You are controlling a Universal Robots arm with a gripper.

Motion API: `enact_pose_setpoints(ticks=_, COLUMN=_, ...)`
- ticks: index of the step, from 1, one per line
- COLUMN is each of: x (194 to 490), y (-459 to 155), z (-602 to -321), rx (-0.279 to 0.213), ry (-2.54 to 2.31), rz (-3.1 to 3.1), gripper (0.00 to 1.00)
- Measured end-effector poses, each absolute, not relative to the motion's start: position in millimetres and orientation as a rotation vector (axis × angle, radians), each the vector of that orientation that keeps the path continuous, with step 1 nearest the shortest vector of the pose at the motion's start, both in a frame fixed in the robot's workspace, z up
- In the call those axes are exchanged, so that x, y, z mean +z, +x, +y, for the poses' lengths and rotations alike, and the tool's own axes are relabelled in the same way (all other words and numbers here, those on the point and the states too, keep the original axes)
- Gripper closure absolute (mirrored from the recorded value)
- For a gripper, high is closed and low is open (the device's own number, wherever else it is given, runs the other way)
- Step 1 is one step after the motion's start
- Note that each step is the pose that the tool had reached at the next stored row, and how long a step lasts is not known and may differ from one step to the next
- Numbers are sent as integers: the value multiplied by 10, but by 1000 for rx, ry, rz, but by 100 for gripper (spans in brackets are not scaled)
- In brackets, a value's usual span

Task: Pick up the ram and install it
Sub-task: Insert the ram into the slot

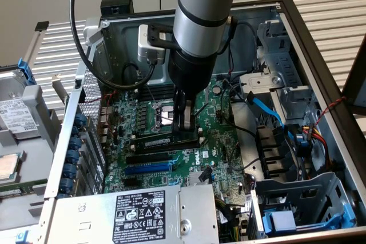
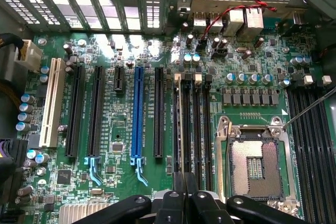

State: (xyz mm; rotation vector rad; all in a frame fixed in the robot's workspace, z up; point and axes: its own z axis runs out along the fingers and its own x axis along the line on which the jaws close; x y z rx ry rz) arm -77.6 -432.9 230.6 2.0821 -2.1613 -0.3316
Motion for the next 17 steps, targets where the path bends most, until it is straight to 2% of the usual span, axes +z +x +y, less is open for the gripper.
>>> enact_pose_setpoints(ticks=17, x=2306, y=-776, z=-4329, rx=-364, ry=2061, rz=-2142, gripper=88)
